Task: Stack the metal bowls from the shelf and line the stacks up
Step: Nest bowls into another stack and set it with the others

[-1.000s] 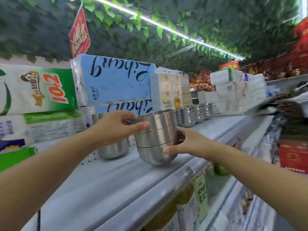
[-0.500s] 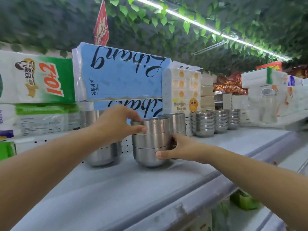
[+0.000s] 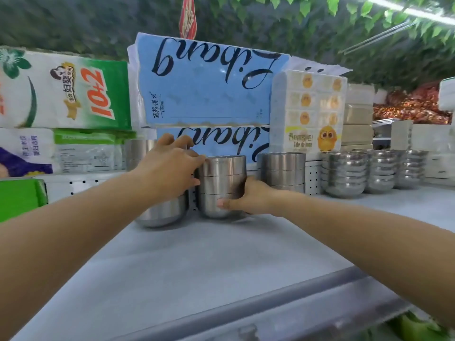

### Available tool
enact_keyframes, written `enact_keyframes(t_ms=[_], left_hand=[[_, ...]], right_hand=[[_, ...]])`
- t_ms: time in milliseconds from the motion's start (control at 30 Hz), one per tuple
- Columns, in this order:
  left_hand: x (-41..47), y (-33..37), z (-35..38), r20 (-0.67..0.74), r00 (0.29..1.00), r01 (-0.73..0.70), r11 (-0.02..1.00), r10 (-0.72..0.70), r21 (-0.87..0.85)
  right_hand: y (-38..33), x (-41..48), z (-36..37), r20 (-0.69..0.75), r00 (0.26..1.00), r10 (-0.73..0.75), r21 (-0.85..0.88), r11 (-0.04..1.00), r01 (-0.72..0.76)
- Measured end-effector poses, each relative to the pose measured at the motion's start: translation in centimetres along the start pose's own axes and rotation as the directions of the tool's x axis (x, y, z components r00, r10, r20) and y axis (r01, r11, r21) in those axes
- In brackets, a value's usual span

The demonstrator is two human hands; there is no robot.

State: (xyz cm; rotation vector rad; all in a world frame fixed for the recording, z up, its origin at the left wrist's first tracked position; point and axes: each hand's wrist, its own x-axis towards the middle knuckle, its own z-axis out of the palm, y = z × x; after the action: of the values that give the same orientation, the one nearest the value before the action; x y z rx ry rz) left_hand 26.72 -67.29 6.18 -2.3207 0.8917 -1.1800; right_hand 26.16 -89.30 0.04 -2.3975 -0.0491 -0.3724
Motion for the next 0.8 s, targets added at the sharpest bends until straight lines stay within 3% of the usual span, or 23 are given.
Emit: enact_keyframes(t_ms=[367, 667, 800], left_hand=[[0.6, -0.5, 0.8, 0.076, 0.996, 0.047, 0.999, -0.046, -0.011], [0.8, 0.7, 0.3, 0.083, 0.996, 0.026, 0.999, -0.022, -0.047], [0.0, 0.4, 0.3, 0.061, 0.998, 0.018, 0.986, -0.007, -0.167]], right_hand=[[1.1, 0.7, -0.1, -0.023, 0.998, -0.062, -0.027, 0.998, 0.061], [1.8, 0.5, -1.4, -0.027, 0.999, -0.047, -0.186, 0.982, 0.041], [0.9, -0.5, -1.4, -0.018, 0.999, -0.044, -0.296, 0.954, 0.037]])
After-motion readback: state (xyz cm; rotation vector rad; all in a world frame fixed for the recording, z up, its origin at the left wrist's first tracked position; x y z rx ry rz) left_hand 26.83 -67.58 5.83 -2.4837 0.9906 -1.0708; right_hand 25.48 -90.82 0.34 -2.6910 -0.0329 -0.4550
